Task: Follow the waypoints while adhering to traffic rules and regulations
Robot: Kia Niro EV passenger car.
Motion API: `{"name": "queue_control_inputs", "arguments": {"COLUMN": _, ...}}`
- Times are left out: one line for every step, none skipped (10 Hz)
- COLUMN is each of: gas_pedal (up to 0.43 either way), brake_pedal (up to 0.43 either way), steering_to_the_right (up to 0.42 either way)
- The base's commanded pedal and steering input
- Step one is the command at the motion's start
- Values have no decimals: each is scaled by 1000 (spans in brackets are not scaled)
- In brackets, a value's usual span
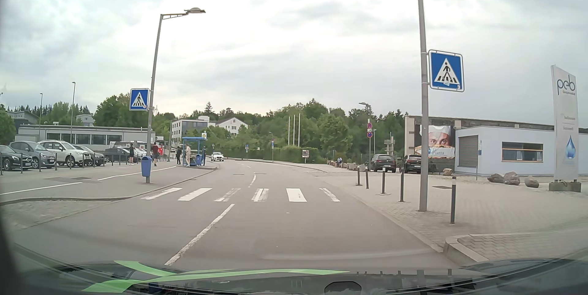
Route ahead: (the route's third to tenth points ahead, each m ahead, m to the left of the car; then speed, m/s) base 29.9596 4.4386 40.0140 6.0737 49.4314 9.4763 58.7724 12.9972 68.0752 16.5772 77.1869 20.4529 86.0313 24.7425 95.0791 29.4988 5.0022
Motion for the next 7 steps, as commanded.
{"name": "queue_control_inputs", "arguments": {"gas_pedal": 110, "brake_pedal": 0, "steering_to_the_right": -33}}
{"name": "queue_control_inputs", "arguments": {"gas_pedal": 110, "brake_pedal": 0, "steering_to_the_right": -35}}
{"name": "queue_control_inputs", "arguments": {"gas_pedal": 110, "brake_pedal": 0, "steering_to_the_right": -36}}
{"name": "queue_control_inputs", "arguments": {"gas_pedal": 118, "brake_pedal": 0, "steering_to_the_right": -37}}
{"name": "queue_control_inputs", "arguments": {"gas_pedal": 118, "brake_pedal": 0, "steering_to_the_right": -37}}
{"name": "queue_control_inputs", "arguments": {"gas_pedal": 118, "brake_pedal": 0, "steering_to_the_right": -36}}
{"name": "queue_control_inputs", "arguments": {"gas_pedal": 118, "brake_pedal": 0, "steering_to_the_right": -32}}
